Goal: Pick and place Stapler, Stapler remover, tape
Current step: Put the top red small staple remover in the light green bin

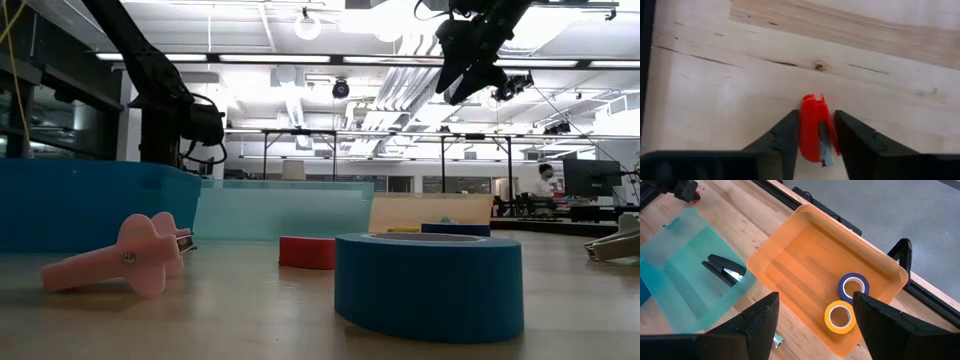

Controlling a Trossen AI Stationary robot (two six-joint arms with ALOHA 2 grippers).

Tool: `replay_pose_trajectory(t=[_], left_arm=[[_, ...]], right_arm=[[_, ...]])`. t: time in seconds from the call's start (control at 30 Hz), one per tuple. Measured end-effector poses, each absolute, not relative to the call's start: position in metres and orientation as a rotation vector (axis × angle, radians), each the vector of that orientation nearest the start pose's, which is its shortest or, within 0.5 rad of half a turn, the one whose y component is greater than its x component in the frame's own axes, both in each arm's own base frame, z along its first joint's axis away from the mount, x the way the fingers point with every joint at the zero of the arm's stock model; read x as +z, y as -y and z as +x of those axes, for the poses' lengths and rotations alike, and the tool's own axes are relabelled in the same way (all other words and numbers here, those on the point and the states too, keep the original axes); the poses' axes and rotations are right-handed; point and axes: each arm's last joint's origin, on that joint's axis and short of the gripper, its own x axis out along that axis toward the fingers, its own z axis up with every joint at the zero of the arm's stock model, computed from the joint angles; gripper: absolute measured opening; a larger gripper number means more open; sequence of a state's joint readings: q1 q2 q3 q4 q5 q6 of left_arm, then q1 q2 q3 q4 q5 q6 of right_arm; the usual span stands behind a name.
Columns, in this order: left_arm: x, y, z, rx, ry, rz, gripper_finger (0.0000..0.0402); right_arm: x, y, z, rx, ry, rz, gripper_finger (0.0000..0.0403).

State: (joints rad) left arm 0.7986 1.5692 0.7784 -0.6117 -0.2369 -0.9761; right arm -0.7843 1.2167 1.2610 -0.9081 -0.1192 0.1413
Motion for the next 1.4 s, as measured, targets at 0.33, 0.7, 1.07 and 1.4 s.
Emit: replay_pose_trajectory(t=[0.33,0.7,1.07,1.4], left_arm=[[0.141,-0.183,0.170,1.439,-0.961,-1.104,0.0077],[0.167,-0.189,0.180,1.220,-1.003,-1.033,0.0072],[0.213,-0.184,0.192,0.958,-0.898,-0.959,0.0072],[0.240,-0.155,0.233,0.671,-0.899,-0.646,0.0072]], right_arm=[[0.349,0.162,0.168,-0.680,-0.749,0.513,0.0245],[0.348,0.162,0.168,-0.682,-0.749,0.516,0.0245],[0.348,0.162,0.168,-0.687,-0.745,0.527,0.0245],[0.349,0.163,0.168,-0.686,-0.738,0.520,0.0245]])
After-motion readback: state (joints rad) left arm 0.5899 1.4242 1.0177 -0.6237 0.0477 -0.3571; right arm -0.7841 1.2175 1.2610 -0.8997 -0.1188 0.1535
